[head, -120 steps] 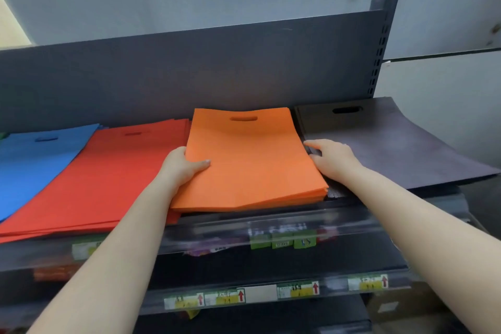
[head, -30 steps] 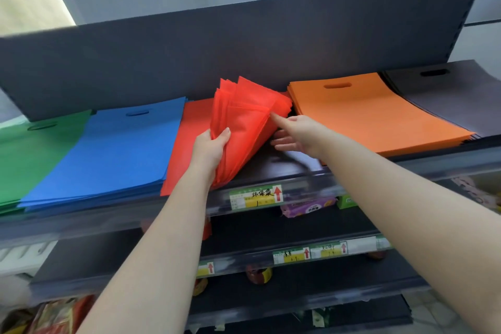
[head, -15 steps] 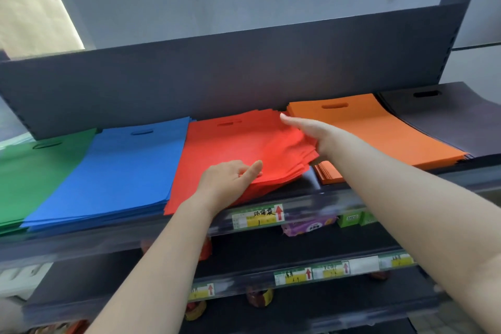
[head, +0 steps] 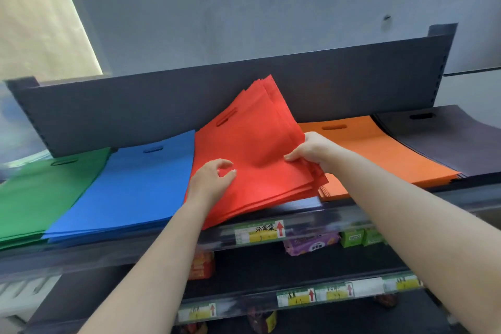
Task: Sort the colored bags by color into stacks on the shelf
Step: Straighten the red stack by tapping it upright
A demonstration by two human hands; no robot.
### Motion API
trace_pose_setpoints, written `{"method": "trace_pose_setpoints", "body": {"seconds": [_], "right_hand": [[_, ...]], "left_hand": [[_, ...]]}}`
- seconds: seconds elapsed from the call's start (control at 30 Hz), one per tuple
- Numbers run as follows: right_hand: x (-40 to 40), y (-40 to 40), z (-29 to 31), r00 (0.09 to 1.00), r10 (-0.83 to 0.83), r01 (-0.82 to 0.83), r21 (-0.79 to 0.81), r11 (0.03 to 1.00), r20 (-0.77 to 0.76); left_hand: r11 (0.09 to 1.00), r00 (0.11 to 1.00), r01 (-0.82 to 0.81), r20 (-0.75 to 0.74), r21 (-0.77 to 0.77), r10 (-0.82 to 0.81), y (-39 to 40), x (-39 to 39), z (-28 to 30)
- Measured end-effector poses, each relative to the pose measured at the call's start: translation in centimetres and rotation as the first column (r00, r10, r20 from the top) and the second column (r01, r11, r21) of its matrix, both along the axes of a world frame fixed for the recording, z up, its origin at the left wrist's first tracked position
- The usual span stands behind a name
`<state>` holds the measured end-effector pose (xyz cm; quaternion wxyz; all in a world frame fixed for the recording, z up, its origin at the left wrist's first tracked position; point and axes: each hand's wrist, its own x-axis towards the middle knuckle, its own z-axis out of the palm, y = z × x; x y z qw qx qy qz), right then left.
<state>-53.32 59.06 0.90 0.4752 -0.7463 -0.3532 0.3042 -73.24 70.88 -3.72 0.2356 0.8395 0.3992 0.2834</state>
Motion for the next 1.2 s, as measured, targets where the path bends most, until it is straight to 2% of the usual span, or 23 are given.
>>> {"method": "trace_pose_setpoints", "body": {"seconds": [0.1,0.2,0.3,0.37,0.47,0.53,0.63,0.73,0.83,0.9,1.0,1.07,1.13,1.2], "right_hand": [[1.2,-1.3,1.6,1.000,0.012,-0.014,0.099,0.995,0.022],[3.2,-3.1,2.9,1.000,0.006,-0.004,0.173,0.985,-0.009],[5.1,-4.7,3.3,0.997,0.019,-0.002,0.236,0.972,-0.070],[6.0,-5.3,3.1,0.992,0.035,0.000,0.275,0.961,-0.122],[6.5,-5.7,2.5,0.983,0.080,-0.029,0.295,0.955,-0.165],[6.3,-5.6,1.7,0.979,0.108,-0.051,0.303,0.952,-0.172],[5.9,-5.1,0.9,0.975,0.141,-0.077,0.335,0.939,-0.169],[5.1,-3.9,1.0,0.987,0.127,-0.077,0.401,0.913,-0.100],[4.2,-2.3,2.1,0.992,0.103,-0.057,0.465,0.883,-0.075],[4.0,-1.7,2.9,0.978,0.177,-0.107,0.461,0.881,-0.113],[3.8,-1.4,3.3,0.947,0.283,-0.174,0.501,0.848,-0.151],[3.0,-1.1,3.2,0.956,0.245,-0.114,0.562,0.819,-0.162],[1.7,-0.7,3.6,0.977,0.158,-0.034,0.629,0.777,-0.143],[1.0,-0.2,5.0,0.992,0.051,0.042,0.691,0.721,-0.113]], "left_hand": [[0.994,0.989,-0.078,0.118,-0.080,0.087,1.6,-0.6,-0.1],[0.960,0.941,-0.093,0.293,-0.262,0.171,2.4,-0.7,-0.2],[0.878,0.902,0.011,0.384,-0.479,0.198,2.8,-0.3,0.1],[0.835,0.898,0.095,0.409,-0.542,0.163,2.7,-0.1,0.5],[0.698,0.802,0.343,0.583,-0.629,0.132,2.1,0.3,1.6],[0.700,0.764,0.383,0.632,-0.603,0.127,2.0,0.4,2.4],[0.821,0.748,0.324,0.659,-0.470,0.082,2.3,0.2,3.0],[0.893,0.672,0.316,0.740,-0.321,0.028,2.5,0.4,3.7],[0.930,0.578,0.290,0.816,-0.224,0.016,3.0,0.9,5.2],[0.950,0.577,0.237,0.816,-0.203,0.030,4.1,0.5,6.2],[0.920,0.530,0.322,0.848,-0.225,0.021,5.4,-1.0,6.8],[0.909,0.507,0.362,0.862,-0.207,-0.006,5.3,-1.4,7.1],[0.943,0.513,0.299,0.858,-0.146,-0.030,4.3,-0.9,7.7],[0.965,0.476,0.244,0.879,-0.096,-0.033,3.3,-0.4,9.0]]}}
